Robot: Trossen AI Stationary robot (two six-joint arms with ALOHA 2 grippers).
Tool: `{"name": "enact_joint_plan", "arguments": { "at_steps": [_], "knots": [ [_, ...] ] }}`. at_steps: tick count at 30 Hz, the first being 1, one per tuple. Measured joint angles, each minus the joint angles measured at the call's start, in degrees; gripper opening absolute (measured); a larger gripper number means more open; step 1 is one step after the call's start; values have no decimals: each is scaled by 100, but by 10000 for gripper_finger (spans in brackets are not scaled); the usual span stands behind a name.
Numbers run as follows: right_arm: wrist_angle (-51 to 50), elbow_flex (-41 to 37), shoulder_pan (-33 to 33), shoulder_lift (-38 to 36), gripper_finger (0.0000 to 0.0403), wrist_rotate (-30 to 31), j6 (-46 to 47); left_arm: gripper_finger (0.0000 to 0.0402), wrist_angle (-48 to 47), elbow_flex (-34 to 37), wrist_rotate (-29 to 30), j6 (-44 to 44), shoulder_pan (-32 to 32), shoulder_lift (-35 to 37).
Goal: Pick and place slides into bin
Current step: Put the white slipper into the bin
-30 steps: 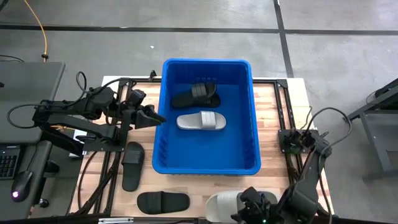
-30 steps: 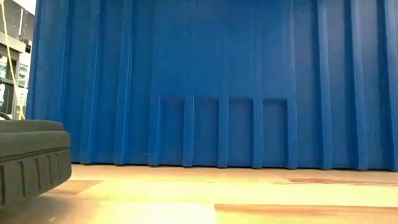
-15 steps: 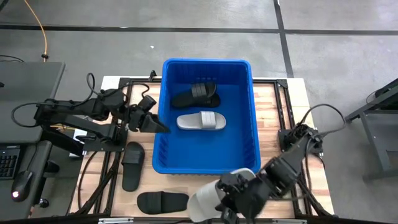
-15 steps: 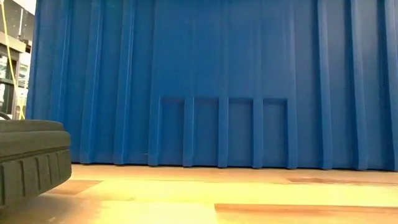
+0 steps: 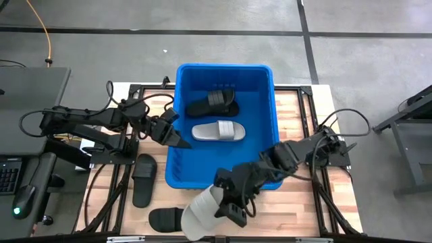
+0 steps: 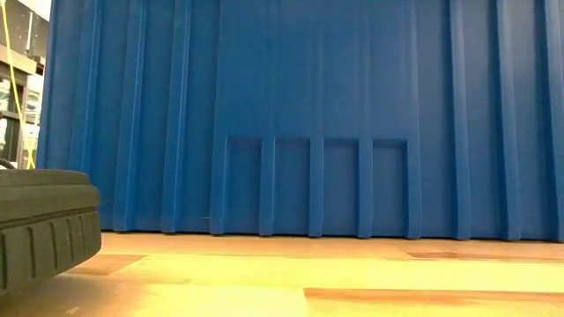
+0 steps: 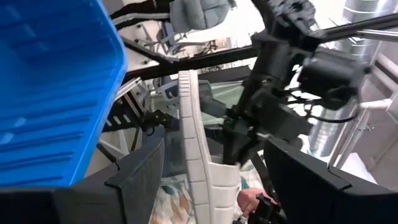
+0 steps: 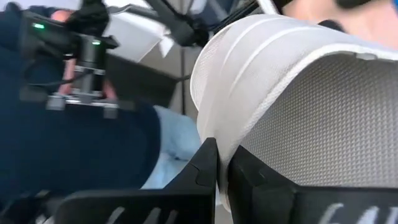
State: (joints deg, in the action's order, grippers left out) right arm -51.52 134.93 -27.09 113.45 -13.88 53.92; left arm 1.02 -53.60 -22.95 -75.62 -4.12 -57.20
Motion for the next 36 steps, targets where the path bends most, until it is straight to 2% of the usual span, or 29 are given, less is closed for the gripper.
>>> {"name": "enact_joint_plan", "arguments": {
  "at_steps": [3,9,19,25,36],
  "knots": [
    [-3,0,203,0,0,-370,-53,264,85,0,-57,-188,2,-131],
    [326,0,457,-4,0,-410,-297,264,531,0,-69,-473,2,-422],
    [329,0,616,-4,0,-329,-447,264,846,0,-536,-564,92,-812],
    [331,0,735,-4,0,-374,-512,264,1125,0,-464,-633,430,-1148],
    [549,0,690,79,0,-530,-391,264,1596,4,-18,-752,450,-1394]
  ]
}}
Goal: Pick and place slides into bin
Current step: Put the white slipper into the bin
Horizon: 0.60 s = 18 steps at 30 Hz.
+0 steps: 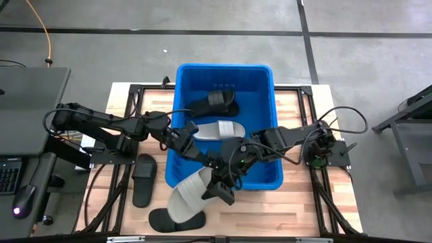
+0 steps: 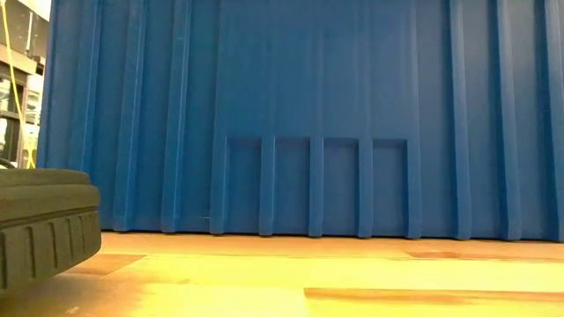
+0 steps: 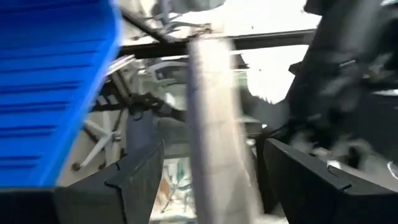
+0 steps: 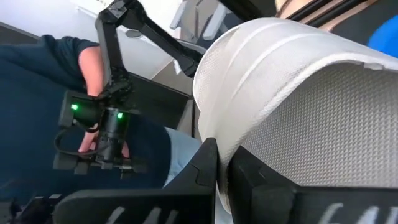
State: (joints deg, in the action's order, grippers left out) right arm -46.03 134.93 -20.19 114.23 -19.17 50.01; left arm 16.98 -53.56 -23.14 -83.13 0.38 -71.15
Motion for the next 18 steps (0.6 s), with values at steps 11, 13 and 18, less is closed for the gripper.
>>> {"name": "enact_joint_plan", "arguments": {
  "at_steps": [11,13,18],
  "knots": [
    [225,-9,-6,171,0,-95,-83,264,266,-2,-460,-135,7,-263],
    [246,-9,-3,171,0,-93,-111,264,251,-2,-517,-137,24,-276],
    [225,-9,-6,171,0,-50,-125,264,267,-2,-535,-120,107,-270]
  ]
}}
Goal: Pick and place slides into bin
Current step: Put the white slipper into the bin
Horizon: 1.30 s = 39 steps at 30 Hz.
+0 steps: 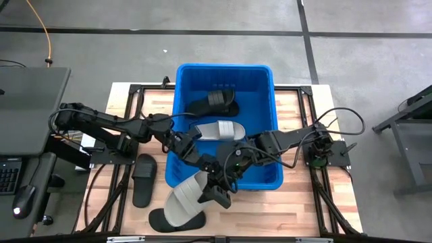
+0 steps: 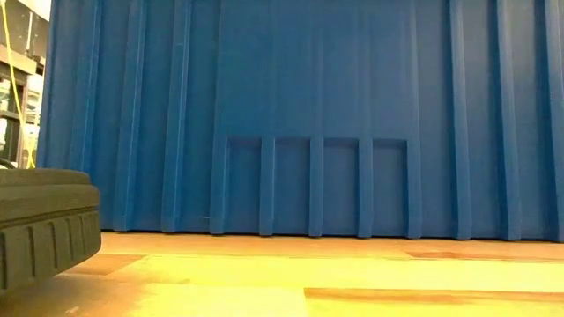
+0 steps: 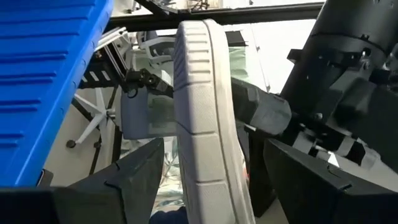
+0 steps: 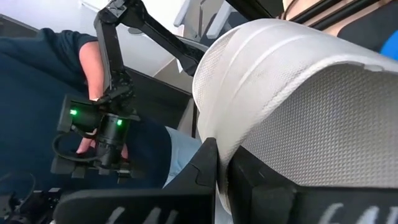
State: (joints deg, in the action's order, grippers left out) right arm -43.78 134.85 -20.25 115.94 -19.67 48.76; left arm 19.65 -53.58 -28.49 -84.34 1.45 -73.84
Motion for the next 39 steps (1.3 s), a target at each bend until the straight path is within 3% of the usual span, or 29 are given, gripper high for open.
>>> {"name": "enact_joint_plan", "arguments": {
  "at_steps": [11,14,18,22,30,36,39],
  "knots": [
    [178,2,191,0,0,-3,-103,262,36,-1,70,166,243,-42],
    [217,2,192,0,0,-41,-96,243,34,0,85,180,232,-42],
    [225,2,169,0,0,-22,-86,168,39,-2,-2,445,232,-42],
    [263,2,172,0,0,10,-65,49,-40,0,-42,678,232,-46],
    [276,4,47,0,10,264,-219,48,-138,0,112,1168,236,4],
    [-212,4,-143,-81,57,498,6,48,-393,0,70,1224,232,79],
    [-692,10,-333,-272,85,965,30,48,-728,1,315,1414,232,308]
  ]
}}
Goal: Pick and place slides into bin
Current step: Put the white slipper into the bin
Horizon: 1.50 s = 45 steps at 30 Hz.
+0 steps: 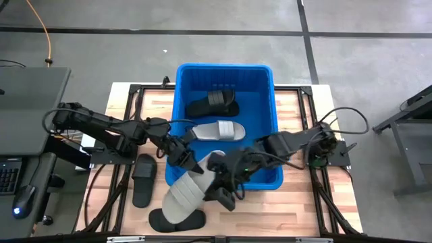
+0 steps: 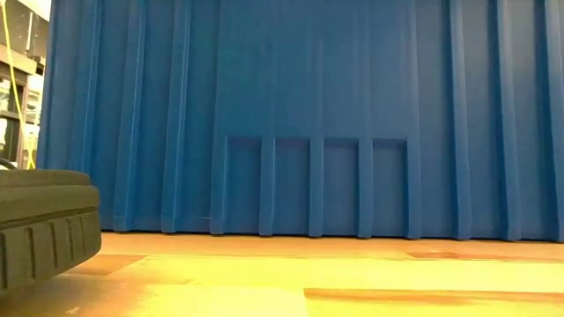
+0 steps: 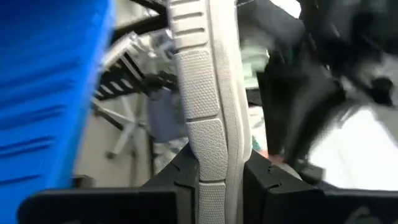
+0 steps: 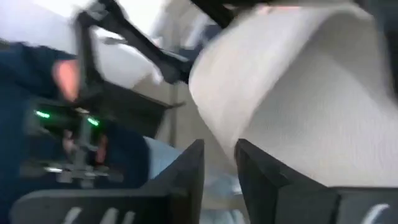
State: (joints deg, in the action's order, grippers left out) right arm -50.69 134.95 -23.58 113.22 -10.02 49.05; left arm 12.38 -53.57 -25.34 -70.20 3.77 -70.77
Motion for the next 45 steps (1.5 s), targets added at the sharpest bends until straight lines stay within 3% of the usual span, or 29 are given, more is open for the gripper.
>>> {"name": "enact_joint_plan", "arguments": {
  "at_steps": [3,7,12,18,23,31,38,42,45],
  "knots": [
    [-369,0,-278,-246,106,629,51,48,-686,1,377,419,-11,374],
    [-689,9,-612,-564,120,2008,210,48,-1292,3,887,788,-257,877],
    [-951,3,-864,-648,124,3469,365,48,-1464,1,1705,1073,-724,1466],
    [-1017,-329,-972,-633,124,4341,772,48,-1584,0,2044,1284,-1392,2089],
    [-694,-1197,-1022,-642,124,4513,1624,48,-1544,-1,2263,1484,-1716,2617],
    [2599,-3043,-820,-1178,124,4569,866,48,-1599,-1,2577,1818,-1812,3218],
    [7619,-5489,-321,-1670,124,4133,-50,48,-1623,-1,2935,2039,-1801,3406],
    [8616,-6148,-131,-1745,124,4579,-159,48,-1600,-1,3176,2159,-1801,3418],
    [8945,-6197,56,-1753,124,4592,-153,48,-1573,-1,3457,2239,-1801,3421]
  ]
}}
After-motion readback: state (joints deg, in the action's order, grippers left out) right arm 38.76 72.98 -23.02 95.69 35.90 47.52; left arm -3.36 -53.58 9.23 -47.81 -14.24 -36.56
